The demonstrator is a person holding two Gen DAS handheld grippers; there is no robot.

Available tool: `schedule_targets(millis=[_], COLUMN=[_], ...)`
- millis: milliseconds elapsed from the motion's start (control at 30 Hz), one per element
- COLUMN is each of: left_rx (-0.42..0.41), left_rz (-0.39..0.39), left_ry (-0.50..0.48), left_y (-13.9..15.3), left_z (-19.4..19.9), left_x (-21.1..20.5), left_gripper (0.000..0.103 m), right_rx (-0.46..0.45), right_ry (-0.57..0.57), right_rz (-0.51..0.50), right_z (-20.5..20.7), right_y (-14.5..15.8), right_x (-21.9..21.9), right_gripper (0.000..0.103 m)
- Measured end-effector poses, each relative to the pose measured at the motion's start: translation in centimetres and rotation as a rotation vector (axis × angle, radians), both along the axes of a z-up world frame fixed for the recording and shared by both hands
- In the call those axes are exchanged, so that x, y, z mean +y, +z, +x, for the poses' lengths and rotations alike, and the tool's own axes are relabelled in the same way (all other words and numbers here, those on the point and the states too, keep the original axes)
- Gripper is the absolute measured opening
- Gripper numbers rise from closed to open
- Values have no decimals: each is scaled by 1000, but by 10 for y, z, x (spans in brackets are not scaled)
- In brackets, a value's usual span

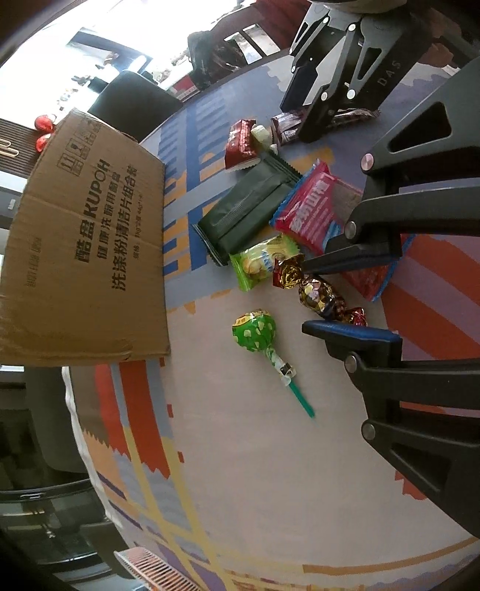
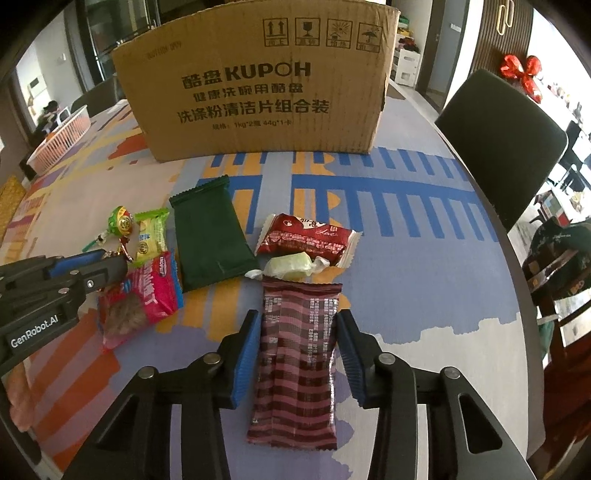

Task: Organize snacks
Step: 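Grasp a gold-wrapped candy with left gripper while right grasps the striped chocolate bar, then carry candy and chocolate bar over the box and release both inside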

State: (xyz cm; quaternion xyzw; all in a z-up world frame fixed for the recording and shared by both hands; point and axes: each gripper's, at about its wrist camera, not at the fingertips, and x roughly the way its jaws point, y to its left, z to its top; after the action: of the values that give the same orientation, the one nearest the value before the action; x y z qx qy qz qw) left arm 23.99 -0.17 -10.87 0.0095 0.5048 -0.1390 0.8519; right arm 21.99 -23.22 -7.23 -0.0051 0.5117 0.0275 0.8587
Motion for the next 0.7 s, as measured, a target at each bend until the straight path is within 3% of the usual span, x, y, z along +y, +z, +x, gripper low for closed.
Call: schedule_targets(millis=[300,700], left_rx=[-35,-128], left_rz=[-9,-48], left_ry=[18,14], left_y=[14,57], left_z=[-20,-28], left_x=[-2,-5], left_gripper=[26,26], right_rx=[-21,-148], right_ry=[9,50], right_rz=[32,62], right_z=[-9,-19], right_y=[11,60], right_x=[-4,-4], right_gripper=[38,38])
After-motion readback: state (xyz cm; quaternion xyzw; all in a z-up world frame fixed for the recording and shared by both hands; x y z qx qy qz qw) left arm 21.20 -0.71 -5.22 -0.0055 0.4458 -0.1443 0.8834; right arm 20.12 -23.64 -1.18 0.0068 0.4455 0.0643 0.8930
